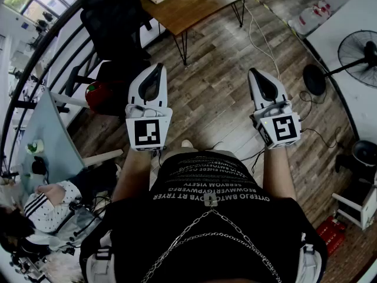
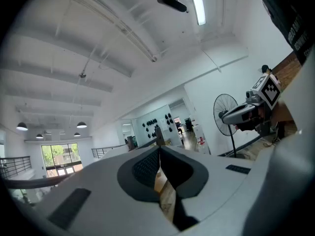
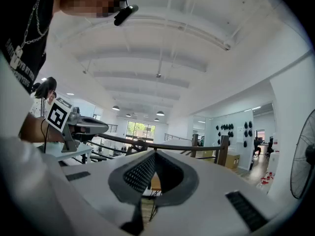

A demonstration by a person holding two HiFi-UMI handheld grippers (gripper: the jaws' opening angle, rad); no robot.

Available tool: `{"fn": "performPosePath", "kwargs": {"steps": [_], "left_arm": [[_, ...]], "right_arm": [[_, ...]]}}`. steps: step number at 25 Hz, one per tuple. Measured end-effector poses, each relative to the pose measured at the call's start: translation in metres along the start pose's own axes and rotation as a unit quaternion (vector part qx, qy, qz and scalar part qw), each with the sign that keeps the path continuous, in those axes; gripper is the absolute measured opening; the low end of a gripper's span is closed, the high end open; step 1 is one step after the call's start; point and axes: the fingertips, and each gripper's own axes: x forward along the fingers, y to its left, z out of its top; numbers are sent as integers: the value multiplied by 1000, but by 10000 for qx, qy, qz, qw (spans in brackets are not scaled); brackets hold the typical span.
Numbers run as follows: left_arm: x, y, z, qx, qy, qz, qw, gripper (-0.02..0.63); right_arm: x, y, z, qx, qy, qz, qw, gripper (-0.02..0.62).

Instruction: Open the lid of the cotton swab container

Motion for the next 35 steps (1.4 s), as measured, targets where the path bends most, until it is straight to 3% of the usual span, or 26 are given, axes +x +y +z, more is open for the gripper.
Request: {"fn": "performPosePath", "kwargs": {"steps": [7, 16, 21, 22, 24, 25, 35], "left_arm": [[-27, 30, -12, -246, -153, -129, 9995, 29], [-41, 57, -33, -430, -235, -19, 9988, 31], [-36, 61, -42, -582, -86, -114, 9982, 32], [-34, 63, -43, -639, -95, -67, 9979, 43], [-27, 66, -44, -706, -164, -39, 9974, 174], [-22, 65, -44, -715, -189, -76, 9972, 204], [41, 53, -57, -827, 118, -426, 9956, 213]], "right_arm": [[7, 45, 12, 122, -44, 5, 9999, 15], [8, 64, 7, 115, 216, -61, 9997, 20], [10, 58, -2, 191, 271, -102, 9994, 88], [11, 55, -5, 231, 271, -131, 9993, 97], [13, 47, -10, 285, 287, -175, 9990, 131], [15, 43, -12, 311, 299, -178, 9989, 143], [49, -8, -27, 532, 296, -222, 9979, 164]]}}
